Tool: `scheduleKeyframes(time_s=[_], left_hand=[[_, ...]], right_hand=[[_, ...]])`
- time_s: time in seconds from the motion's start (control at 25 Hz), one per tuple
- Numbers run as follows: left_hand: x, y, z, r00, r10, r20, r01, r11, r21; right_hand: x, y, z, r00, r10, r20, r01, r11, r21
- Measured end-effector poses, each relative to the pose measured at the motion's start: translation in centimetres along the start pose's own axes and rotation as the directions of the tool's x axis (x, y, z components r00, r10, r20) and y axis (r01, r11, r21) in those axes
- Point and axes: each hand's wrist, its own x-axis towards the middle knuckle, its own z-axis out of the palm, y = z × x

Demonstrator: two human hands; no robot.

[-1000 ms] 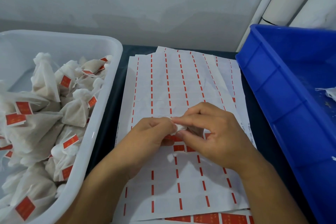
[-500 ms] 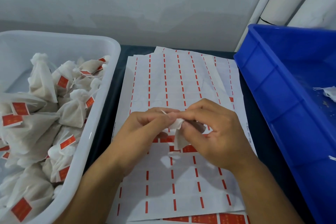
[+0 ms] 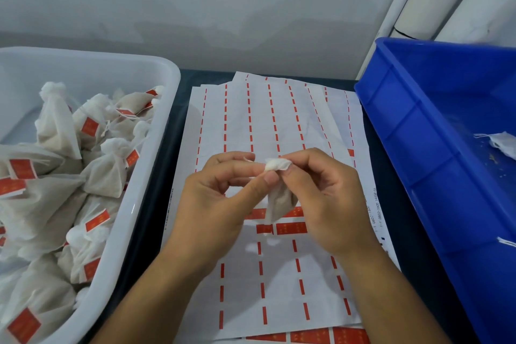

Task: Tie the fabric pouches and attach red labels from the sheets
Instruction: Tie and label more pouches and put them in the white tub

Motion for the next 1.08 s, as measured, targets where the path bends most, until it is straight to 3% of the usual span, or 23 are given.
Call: scheduleKeyframes(time_s=[0.24, 0.4, 0.56, 0.68, 0.88, 1.08], left_hand=[[0.2, -0.2, 0.2, 0.993, -0.111, -0.047, 0.112, 0.994, 0.021], [0.1, -0.3, 0.4, 0.987, -0.155, -0.034, 0.157, 0.984, 0.082], [0.1, -0.3, 0.4, 0.989, -0.149, -0.015, 0.150, 0.986, 0.074], [0.1, -0.6, 0.5, 0.989, -0.139, -0.041, 0.143, 0.980, 0.135], [0.4, -1.0, 0.6, 0.991, -0.084, -0.107, 0.110, 0.958, 0.263], [0.3, -1.4, 0.4, 0.995, -0.063, -0.077, 0.083, 0.953, 0.291]], right_hand=[[0.3, 0.4, 0.0, 0.957, 0.270, 0.104, -0.284, 0.947, 0.149], [0.5, 0.8, 0.0, 0.886, 0.422, 0.192, -0.464, 0.813, 0.351], [0.3, 1.5, -0.1, 0.826, 0.434, 0.359, -0.563, 0.651, 0.509], [0.4, 1.7, -0.3, 0.819, 0.428, 0.382, -0.571, 0.669, 0.476], [0.4, 1.0, -0.4, 0.840, 0.458, 0.291, -0.541, 0.753, 0.376], [0.3, 0.5, -0.3, 0.847, 0.467, 0.254, -0.527, 0.801, 0.283]])
